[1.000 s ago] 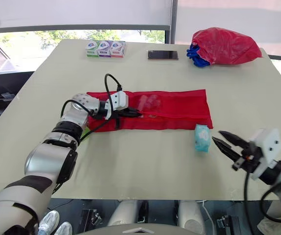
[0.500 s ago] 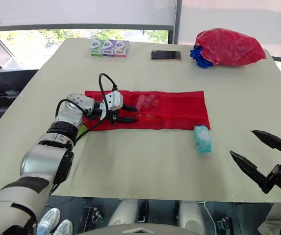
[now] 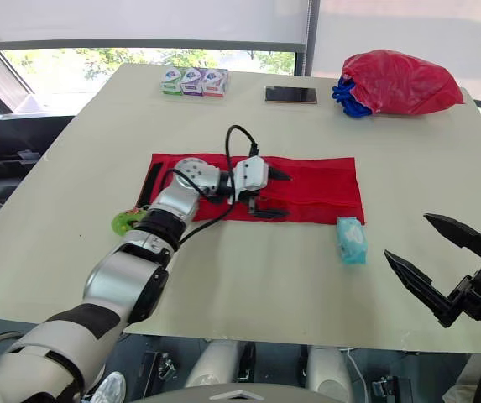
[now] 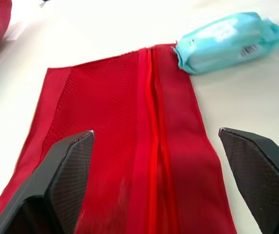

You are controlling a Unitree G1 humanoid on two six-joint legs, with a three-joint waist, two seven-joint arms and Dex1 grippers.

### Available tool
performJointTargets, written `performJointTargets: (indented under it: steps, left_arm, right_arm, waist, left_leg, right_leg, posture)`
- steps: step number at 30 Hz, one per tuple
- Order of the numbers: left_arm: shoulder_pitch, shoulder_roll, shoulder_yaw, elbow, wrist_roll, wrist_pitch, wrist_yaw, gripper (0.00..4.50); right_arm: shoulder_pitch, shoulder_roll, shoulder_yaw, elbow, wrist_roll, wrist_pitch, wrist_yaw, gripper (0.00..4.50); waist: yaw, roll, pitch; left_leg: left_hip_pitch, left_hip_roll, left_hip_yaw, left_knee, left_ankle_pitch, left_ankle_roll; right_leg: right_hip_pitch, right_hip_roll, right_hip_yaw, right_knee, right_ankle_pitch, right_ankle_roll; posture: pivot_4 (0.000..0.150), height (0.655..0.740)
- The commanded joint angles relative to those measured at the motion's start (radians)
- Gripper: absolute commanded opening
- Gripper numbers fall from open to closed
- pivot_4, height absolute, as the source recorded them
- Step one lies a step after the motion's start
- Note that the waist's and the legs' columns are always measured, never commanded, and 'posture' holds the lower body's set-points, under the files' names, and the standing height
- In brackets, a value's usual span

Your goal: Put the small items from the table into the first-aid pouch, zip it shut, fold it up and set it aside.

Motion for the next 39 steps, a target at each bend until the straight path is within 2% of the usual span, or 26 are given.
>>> performJointTargets:
  steps: [1,7,12,15,23,29,39]
  left_arm:
    - [-0.062,-0.055,-0.035,0.08,0.067,-0.028,0.141,4.36]
    - [-0.138,-0.141,-0.042,0.212,0.114,-0.01,0.284,4.36]
    - [-0.169,-0.181,-0.053,0.275,0.153,0.003,0.351,4.36]
    - [-0.177,-0.188,-0.037,0.286,0.147,0.007,0.348,3.64]
    - [-0.178,-0.186,-0.036,0.284,0.15,-0.005,0.316,0.16]
    - [-0.177,-0.188,-0.02,0.284,0.138,0.005,0.316,0.06]
    - [-0.169,-0.186,0.001,0.278,0.136,0.012,0.306,0.06]
  right_arm:
    - [0.019,0.016,-0.004,-0.058,0.016,-0.027,-0.037,4.5]
    - [0.056,0.038,-0.016,-0.083,0.008,-0.048,-0.067,4.5]
    - [0.093,0.058,-0.024,-0.098,0.003,-0.073,-0.085,4.5]
    - [0.121,0.069,-0.031,-0.103,0.005,-0.091,-0.084,4.5]
    - [0.16,0.072,-0.019,-0.097,-0.011,-0.128,-0.076,4.5]
    - [0.206,0.053,-0.025,-0.067,-0.135,-0.102,-0.106,4.5]
    - [0.234,0.008,-0.066,-0.008,-0.24,-0.097,-0.053,4.5]
  waist:
    - [0.002,0.0,0.0]
    - [-0.001,0.0,0.0]
    - [0.0,0.0,0.0]
    - [0.0,0.0,0.0]
    - [0.0,0.0,0.0]
    - [0.0,0.0,0.0]
    - [0.0,0.0,0.0]
  left_leg:
    - [0.0,0.0,0.0,0.0,0.0,0.0]
    - [-0.001,-0.001,0.0,0.0,0.0,0.0]
    - [-0.001,-0.001,-0.001,0.0,0.0,0.0]
    - [-0.001,-0.001,0.0,0.0,0.0,0.0]
    - [-0.001,-0.001,0.0,0.0,0.0,0.0]
    - [-0.001,-0.001,0.0,0.0,0.0,0.0]
    - [-0.001,0.0,0.0,0.0,0.0,0.0]
  right_leg:
    - [0.0,0.0,0.0,0.0,0.0,0.0]
    - [0.0,-0.001,0.0,-0.001,0.0,0.0]
    - [0.0,-0.001,-0.001,-0.001,0.0,0.001]
    - [0.0,-0.001,-0.001,-0.001,0.0,0.001]
    - [0.0,-0.001,-0.001,-0.001,0.0,0.001]
    - [0.0,-0.001,-0.001,-0.001,0.0,0.0]
    - [0.0,-0.001,-0.001,-0.001,-0.001,0.001]
  posture:
    - [0.15,0.74]
    - [0.15,0.74]
    - [0.15,0.74]
    - [0.15,0.74]
    - [0.15,0.74]
    - [0.15,0.74]
    - [0.15,0.74]
